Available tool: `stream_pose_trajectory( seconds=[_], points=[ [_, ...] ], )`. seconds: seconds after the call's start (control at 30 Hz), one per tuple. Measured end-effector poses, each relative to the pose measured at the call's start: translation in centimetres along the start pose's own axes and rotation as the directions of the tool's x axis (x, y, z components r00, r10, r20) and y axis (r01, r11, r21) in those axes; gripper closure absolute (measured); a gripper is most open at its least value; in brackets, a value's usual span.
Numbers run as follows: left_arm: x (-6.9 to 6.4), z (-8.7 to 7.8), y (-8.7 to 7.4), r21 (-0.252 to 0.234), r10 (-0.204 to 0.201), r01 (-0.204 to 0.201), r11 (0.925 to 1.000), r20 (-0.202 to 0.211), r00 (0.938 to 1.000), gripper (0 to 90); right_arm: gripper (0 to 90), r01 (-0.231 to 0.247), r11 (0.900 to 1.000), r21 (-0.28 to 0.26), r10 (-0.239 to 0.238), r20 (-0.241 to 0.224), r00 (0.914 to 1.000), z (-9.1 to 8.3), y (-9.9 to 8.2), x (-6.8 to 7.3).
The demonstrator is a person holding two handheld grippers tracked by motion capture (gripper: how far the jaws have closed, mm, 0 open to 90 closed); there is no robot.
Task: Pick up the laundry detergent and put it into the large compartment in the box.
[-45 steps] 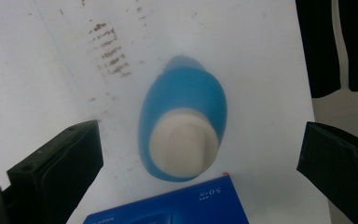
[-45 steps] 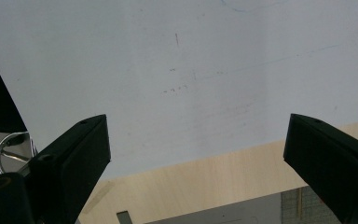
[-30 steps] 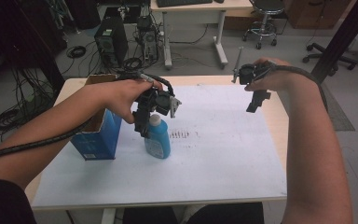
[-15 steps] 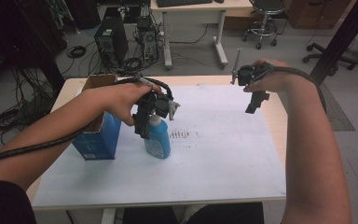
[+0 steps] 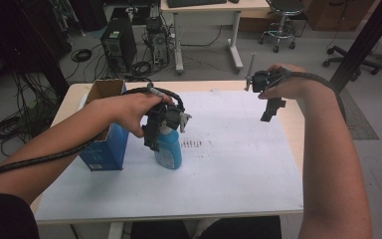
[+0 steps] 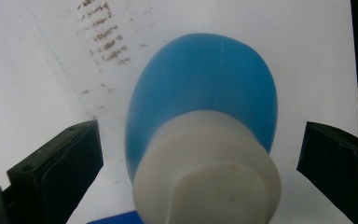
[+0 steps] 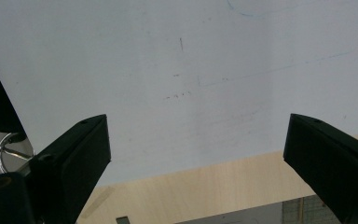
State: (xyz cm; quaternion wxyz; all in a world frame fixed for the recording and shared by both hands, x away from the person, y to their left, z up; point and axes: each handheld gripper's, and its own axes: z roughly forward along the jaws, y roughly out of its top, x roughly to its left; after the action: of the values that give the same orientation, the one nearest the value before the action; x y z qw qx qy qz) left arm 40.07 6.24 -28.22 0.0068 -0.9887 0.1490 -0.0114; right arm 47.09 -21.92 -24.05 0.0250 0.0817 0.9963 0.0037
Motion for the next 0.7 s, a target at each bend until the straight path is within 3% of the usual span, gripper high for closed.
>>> stream_pose_trajectory(
  seconds=[0.7],
  points=[
    [0.16, 0.72, 0.25, 0.010, 0.013, -0.013, 0.9999, -0.022, 0.9997, 1.5, 7.5, -0.005, 1.0000, -0.004, 0.005, -0.010, 0.9999, 0.64, -0.39, -0.06]
  ],
)
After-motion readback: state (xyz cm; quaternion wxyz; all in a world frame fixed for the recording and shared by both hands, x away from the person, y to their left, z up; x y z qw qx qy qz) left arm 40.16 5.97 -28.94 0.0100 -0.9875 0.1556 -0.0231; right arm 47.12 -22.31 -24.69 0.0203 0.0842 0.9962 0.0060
